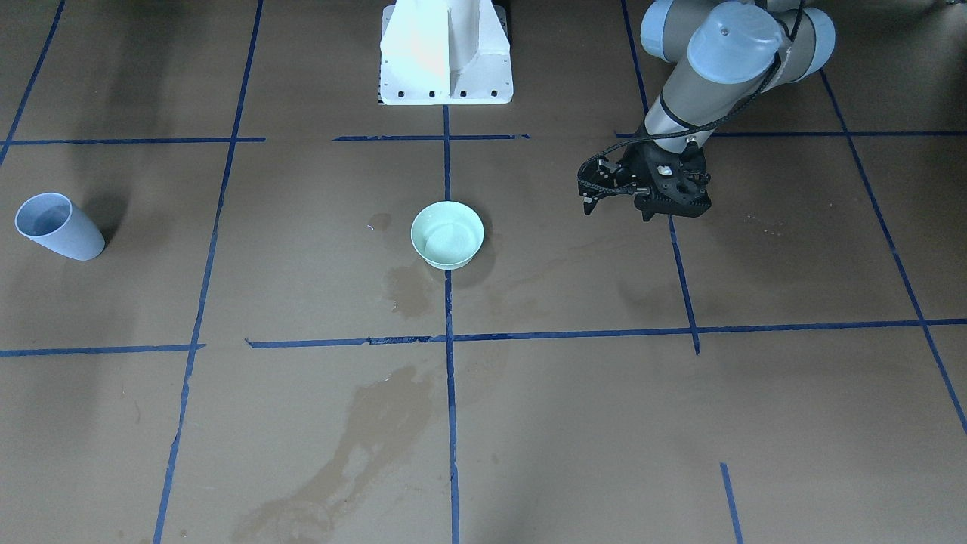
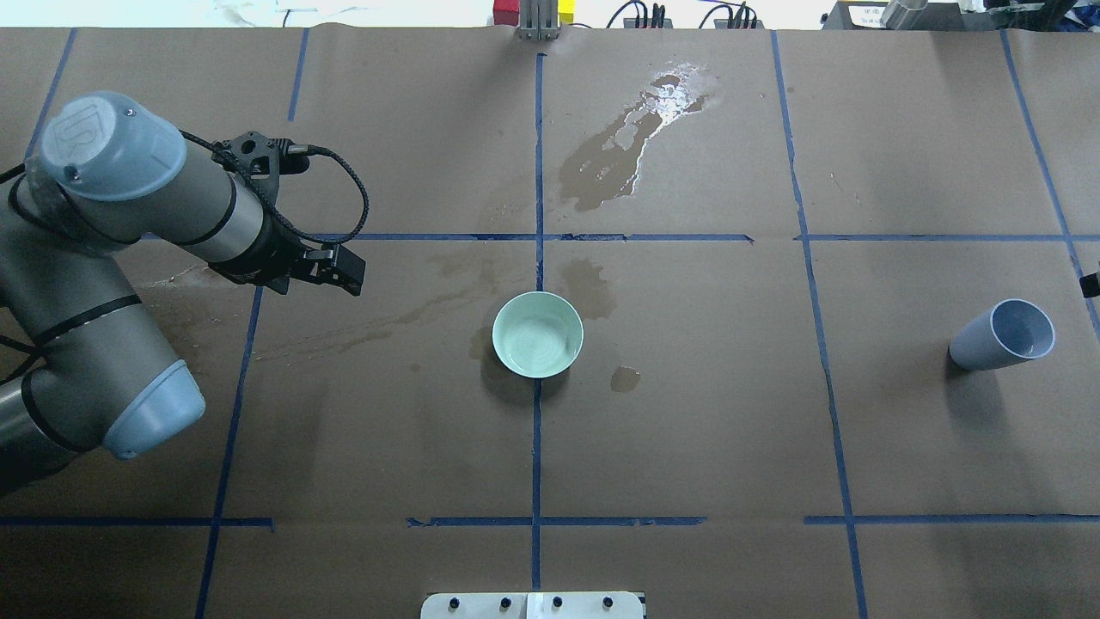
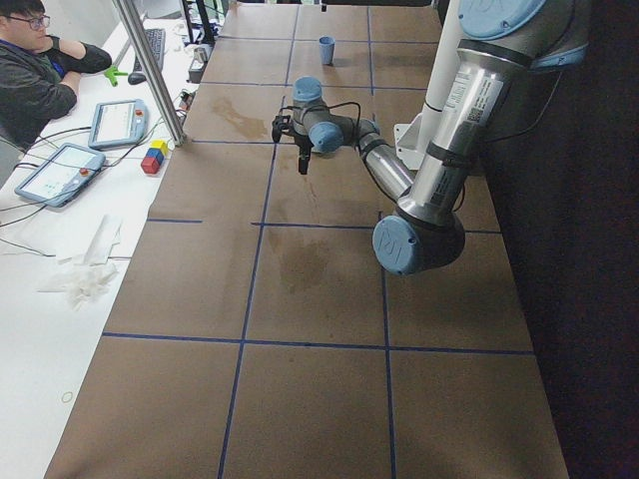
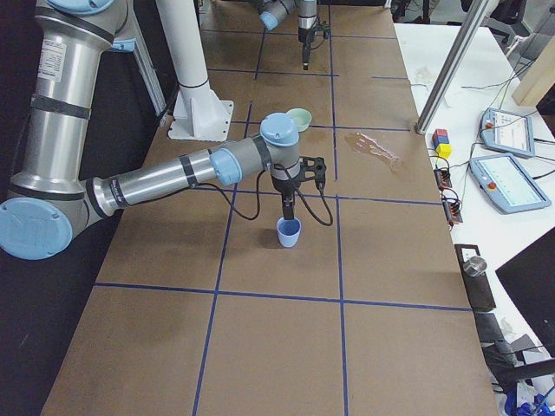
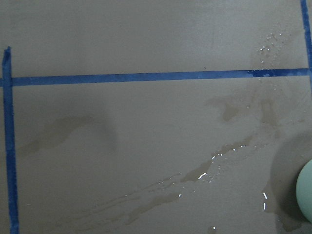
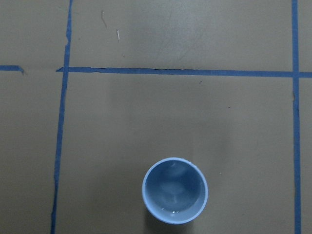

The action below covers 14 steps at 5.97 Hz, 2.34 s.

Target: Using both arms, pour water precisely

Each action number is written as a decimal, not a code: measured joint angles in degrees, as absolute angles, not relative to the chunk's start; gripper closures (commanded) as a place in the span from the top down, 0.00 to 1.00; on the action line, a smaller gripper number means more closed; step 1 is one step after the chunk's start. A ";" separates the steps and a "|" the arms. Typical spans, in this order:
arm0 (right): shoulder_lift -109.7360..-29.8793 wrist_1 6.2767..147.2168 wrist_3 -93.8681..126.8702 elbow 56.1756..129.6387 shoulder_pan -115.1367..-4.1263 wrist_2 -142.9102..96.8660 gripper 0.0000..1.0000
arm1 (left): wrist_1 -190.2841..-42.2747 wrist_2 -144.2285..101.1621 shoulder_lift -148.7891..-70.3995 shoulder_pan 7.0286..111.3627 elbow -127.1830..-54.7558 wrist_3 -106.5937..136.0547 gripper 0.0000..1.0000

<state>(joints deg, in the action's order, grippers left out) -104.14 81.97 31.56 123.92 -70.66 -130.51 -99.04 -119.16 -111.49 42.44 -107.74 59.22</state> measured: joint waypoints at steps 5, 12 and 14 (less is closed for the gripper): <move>-120.79 44.11 52.43 121.23 -54.67 -112.82 0.98 | -99.05 -119.18 -111.29 42.39 -107.63 59.58 1.00; -121.50 20.83 73.58 104.87 -20.77 -65.91 1.00 | -99.14 -119.21 -111.27 42.28 -107.50 59.68 1.00; -118.96 17.80 75.10 98.62 -13.43 -51.93 1.00 | -99.14 -119.26 -111.27 42.28 -107.49 59.68 1.00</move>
